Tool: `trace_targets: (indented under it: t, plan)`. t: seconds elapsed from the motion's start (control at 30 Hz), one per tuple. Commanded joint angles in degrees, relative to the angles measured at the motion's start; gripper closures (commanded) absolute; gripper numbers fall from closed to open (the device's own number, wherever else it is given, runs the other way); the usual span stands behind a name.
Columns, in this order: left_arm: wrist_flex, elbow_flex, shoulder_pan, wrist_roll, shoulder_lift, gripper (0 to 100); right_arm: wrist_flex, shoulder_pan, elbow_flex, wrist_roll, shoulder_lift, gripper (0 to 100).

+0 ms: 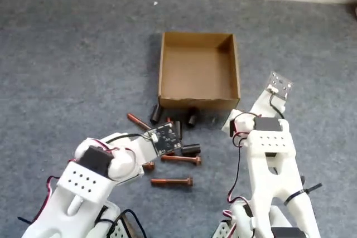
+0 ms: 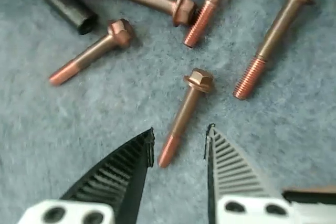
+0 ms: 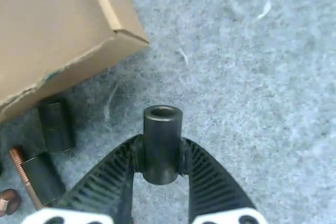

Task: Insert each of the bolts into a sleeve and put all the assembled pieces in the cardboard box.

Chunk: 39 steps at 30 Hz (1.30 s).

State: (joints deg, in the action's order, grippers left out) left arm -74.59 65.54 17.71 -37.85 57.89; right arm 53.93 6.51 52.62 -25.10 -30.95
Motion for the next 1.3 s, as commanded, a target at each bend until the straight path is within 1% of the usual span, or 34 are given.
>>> trace_targets:
  t: [0.0, 0.2, 0.47, 0.6, 0.8, 0.93, 1.0, 1.1, 1.2, 1.27]
  plan:
    - [7.47, 1.98, 0.84, -1.93, -3.21, 82, -1.36, -0.75, -0.66, 0.53, -1.45, 99.4]
    - [12.84, 2.42, 1.01, -3.25, -9.89, 82, -1.36, -0.57, -0.57, 0.53, -1.36, 99.4]
    - [17.23, 2.24, 4.53, -3.08, -20.62, 82, -1.36, -0.57, -0.57, 0.53, -1.36, 99.4]
    - [20.66, 2.42, 4.26, -2.9, -24.48, 82, -1.36, -0.57, -0.57, 0.53, -1.36, 99.4]
    - [21.54, 2.07, 4.62, -2.81, -28.0, 95, -1.36, -0.57, -0.57, 0.53, -1.36, 99.4]
    - [21.19, 2.07, 4.26, -2.73, -27.91, 100, -1.36, -0.57, -0.57, 0.53, -1.36, 99.4]
    - [21.19, 2.07, 4.18, -0.97, -27.91, 100, -1.1, -0.66, -0.57, 0.53, -1.8, 99.4]
    - [21.36, 1.98, 4.26, 4.66, -27.3, 100, 0.57, -0.75, -0.84, 0.53, -2.07, 99.4]
    - [21.19, 2.15, 4.09, 7.82, -22.55, 100, 2.33, -0.75, -1.19, 0.53, -2.68, 99.4]
    - [20.22, 2.42, 2.77, 10.29, -17.36, 100, 2.59, -0.75, -0.75, 0.53, -5.49, 99.4]
